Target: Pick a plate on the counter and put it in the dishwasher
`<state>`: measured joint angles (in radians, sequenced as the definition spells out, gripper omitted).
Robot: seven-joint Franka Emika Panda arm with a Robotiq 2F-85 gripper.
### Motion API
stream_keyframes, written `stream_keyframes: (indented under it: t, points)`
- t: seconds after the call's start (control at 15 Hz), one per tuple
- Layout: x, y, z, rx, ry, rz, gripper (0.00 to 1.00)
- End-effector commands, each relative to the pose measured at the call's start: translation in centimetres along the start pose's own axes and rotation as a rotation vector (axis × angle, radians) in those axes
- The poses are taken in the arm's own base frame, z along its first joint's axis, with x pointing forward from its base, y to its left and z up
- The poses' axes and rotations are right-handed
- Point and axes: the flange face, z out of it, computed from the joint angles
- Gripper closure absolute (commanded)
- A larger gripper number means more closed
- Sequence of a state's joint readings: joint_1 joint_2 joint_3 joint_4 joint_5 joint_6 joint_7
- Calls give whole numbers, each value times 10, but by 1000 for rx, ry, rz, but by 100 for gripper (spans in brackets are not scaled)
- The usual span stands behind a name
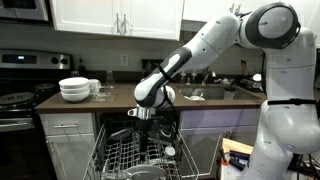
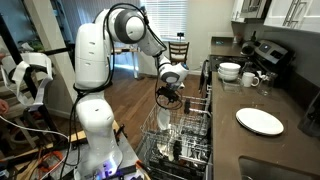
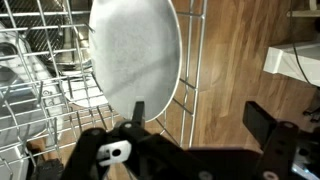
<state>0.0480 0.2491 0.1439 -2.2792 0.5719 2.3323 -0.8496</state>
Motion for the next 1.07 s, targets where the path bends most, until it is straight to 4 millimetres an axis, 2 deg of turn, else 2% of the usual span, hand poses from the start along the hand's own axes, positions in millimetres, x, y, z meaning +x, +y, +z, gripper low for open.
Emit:
stream_keyframes:
  t: [0.0,0.4,0.47,0.67,1.0]
  points:
    - [-10,-45,-10,-119,-16,19,0]
    - [-27,-114,-14,-348,-78,-14,0]
    - [-12,-93,-7,-279,-89,-18,0]
    - [-21,-114,-12,-321,-89,-22,0]
    - [-23,-113,-14,-323,-87,-18,0]
